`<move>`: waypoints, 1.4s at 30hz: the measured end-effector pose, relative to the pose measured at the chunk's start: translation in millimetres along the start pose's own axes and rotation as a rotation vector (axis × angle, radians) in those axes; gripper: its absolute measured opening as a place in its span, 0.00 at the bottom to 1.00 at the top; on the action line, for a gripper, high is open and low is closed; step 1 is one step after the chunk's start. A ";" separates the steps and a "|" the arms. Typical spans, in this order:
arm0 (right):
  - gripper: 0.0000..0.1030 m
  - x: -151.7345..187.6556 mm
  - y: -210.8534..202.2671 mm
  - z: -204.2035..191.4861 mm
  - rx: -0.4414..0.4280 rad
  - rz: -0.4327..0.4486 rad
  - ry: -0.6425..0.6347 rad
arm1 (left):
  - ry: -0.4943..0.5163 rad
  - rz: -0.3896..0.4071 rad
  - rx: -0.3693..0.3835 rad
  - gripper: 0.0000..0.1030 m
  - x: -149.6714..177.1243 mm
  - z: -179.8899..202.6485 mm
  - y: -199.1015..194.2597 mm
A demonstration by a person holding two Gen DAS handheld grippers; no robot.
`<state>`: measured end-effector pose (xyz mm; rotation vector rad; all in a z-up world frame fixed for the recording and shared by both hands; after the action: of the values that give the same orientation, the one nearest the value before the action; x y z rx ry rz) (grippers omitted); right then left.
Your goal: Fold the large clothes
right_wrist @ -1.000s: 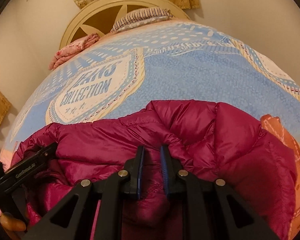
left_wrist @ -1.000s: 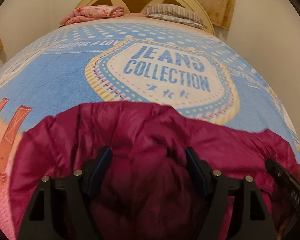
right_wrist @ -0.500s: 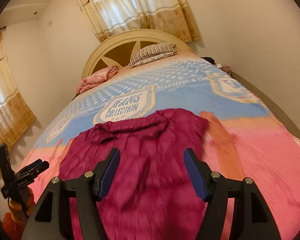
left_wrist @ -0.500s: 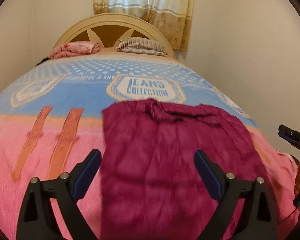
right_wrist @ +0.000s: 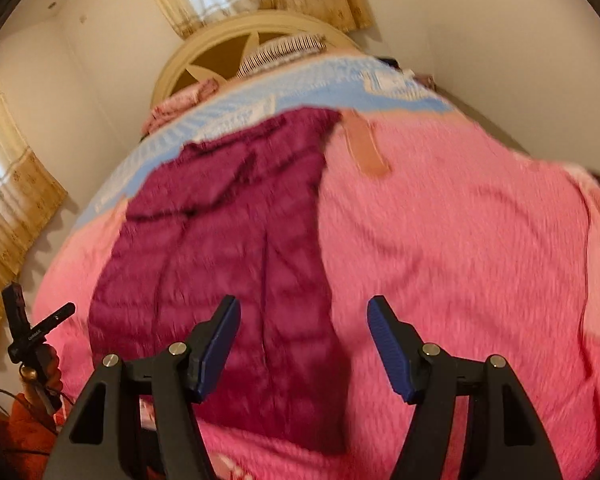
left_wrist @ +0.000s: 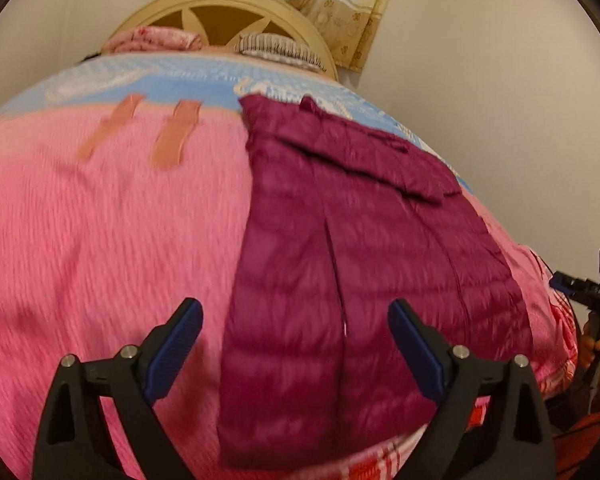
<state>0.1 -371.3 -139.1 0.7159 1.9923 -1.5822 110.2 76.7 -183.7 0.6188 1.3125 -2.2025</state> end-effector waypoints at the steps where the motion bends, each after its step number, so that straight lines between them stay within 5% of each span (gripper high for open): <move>1: 0.65 9.9 2.7 -3.2 -0.018 -0.018 0.005 | -0.007 -0.004 0.007 0.93 7.2 -0.6 -1.2; 10: 0.64 69.8 39.7 -17.9 0.048 -0.137 -0.038 | -0.024 -0.032 -0.025 0.92 52.6 -26.3 -3.1; 24: 0.64 78.9 59.1 -41.9 0.087 -0.200 -0.211 | -0.139 -0.128 0.103 0.91 72.3 -32.8 29.0; 28: 0.63 76.6 64.6 -43.7 0.088 -0.208 -0.231 | -0.084 -0.123 0.125 0.67 71.8 -20.4 27.8; 29: 0.44 78.7 65.7 -43.9 0.072 -0.221 -0.230 | -0.064 -0.121 0.130 0.51 72.6 -17.4 26.4; 30: 0.09 82.9 67.0 -43.6 0.046 -0.241 -0.209 | -0.050 -0.123 0.136 0.37 73.8 -15.0 25.3; 33: 0.06 91.4 66.8 -36.2 -0.006 -0.241 -0.126 | -0.044 -0.122 0.177 0.19 73.6 -9.0 22.1; 37: 0.06 93.2 64.6 -30.5 -0.009 -0.213 -0.083 | -0.020 -0.114 0.177 0.17 73.0 -1.3 21.0; 40: 0.07 92.3 64.3 -30.6 -0.024 -0.208 -0.067 | -0.023 -0.128 0.151 0.21 74.3 -3.1 24.8; 42: 0.08 92.8 63.2 -28.5 -0.016 -0.221 -0.058 | -0.038 -0.133 0.142 0.38 72.8 -9.4 22.8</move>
<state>-27.8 -322.4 -240.3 0.4502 2.0973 -1.6886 69.4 62.3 -247.2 0.5526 1.2169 -2.4192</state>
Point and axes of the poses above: each gripper's, at about its wrist camera, not at the fingertips, and y roughly the way its jaws point, z to its right, x to its underside, the point moved 9 cm from there along y, roughly the way its jaws point, and after that the axes turned 10 degrees about -y, right-handed, at the moved point
